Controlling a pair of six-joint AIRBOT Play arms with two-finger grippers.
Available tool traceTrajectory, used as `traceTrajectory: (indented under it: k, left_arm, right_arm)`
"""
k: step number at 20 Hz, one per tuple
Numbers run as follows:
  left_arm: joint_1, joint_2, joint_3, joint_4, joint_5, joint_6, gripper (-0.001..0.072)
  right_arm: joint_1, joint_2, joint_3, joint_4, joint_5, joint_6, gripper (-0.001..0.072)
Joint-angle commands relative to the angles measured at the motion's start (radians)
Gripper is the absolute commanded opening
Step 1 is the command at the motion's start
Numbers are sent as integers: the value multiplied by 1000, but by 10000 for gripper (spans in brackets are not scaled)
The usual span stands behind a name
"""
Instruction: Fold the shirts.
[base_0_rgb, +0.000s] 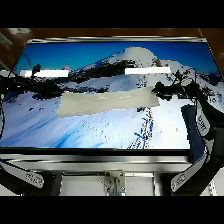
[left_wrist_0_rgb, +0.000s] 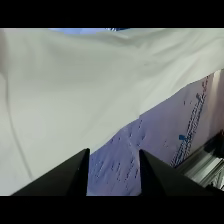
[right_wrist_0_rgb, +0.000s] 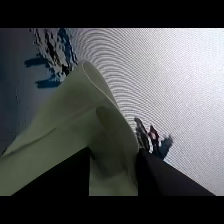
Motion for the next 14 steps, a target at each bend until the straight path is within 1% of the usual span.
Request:
traceTrajectory:
  k: [1, 2, 3, 4, 5, 7, 8, 12, 14]
  left_arm:
    - [-35, 3, 0, -37, 5, 21, 370]
    - [-47, 3, 0, -37, 12, 21, 345]
    - [-62, 4, 0, -38, 23, 21, 252]
    - [-82, 3, 0, -41, 39, 21, 234]
    - [-110, 3, 0, -42, 63, 21, 140]
    - [-183, 3, 0, -42, 131, 21, 62]
    - [-229, 3, 0, -42, 169, 21, 38]
    - [-441, -5, -3, -44, 347, 20, 38]
    - [-541, -23, -3, -80, 446, 17, 38]
  right_arm:
    - [5, -13, 0, 29, 39, -29, 198]
    - [3, -8, 13, 42, 62, -74, 90]
    - [2, 7, 31, 56, 95, -131, 61]
    - [2, 32, 55, 61, 134, -181, 61]
    - [2, 63, 76, 60, 163, -210, 60]
    - [2, 152, 101, 61, 210, -216, 61]
    - [2, 207, 101, 60, 230, -209, 61]
    - [2, 390, 101, 58, 340, -117, 61]
    - [5, 456, 101, 61, 397, -80, 61]
